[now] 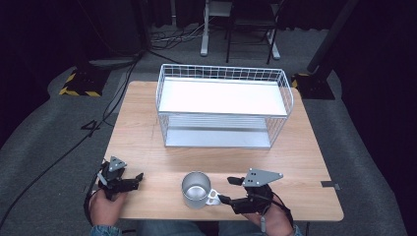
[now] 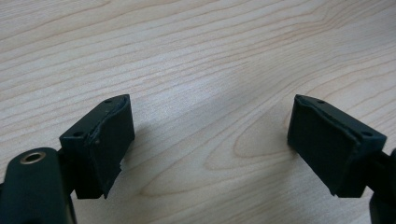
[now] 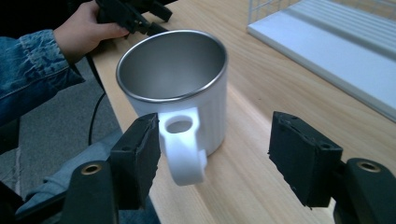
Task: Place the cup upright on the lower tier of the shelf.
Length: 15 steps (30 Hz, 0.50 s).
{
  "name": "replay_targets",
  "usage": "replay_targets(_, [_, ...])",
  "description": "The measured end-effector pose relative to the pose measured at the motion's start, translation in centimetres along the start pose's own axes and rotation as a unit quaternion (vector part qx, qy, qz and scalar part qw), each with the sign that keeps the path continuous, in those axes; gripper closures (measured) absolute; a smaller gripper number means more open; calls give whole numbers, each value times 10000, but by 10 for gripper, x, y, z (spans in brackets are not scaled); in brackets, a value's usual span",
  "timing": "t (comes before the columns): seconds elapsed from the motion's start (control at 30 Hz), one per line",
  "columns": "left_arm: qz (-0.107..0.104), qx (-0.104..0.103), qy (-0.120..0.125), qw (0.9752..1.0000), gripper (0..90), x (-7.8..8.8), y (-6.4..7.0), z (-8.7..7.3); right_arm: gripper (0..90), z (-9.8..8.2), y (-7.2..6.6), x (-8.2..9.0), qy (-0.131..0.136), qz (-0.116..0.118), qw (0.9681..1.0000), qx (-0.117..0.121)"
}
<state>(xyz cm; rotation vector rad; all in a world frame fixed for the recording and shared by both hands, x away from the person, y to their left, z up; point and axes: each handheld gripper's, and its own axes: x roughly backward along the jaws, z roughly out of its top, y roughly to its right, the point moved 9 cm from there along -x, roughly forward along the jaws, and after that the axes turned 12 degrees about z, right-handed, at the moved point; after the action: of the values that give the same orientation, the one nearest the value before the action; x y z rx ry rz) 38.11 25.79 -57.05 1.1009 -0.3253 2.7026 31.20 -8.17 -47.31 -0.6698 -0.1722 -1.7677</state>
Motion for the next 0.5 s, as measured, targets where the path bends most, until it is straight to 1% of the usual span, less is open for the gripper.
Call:
replay_targets(0.07, [-1, 2, 2, 10000, 151, 0, 0, 0, 339, -3, -3, -6, -64, 88, 9999, 2])
replay_targets(0.23, [0, -1, 1, 10000, 151, 0, 0, 0, 355, -8, -5, -13, -159, 161, 9997, -16])
replay_targets(0.3, [0, 1, 0, 10000, 151, 0, 0, 0, 389, -12, -5, -17, -237, 203, 9995, -30])
replay_targets(0.33, [0, 1, 0, 10000, 151, 0, 0, 0, 389, -12, -5, -17, -237, 203, 9995, -30])
replay_targets(0.37, [1, 2, 0, 10000, 151, 0, 0, 0, 433, -14, -7, -20, -318, 239, 9992, -14])
replay_targets(0.5, [1, 0, 1, 10000, 151, 0, 0, 0, 487, -17, -10, -24, -438, 272, 9986, 64])
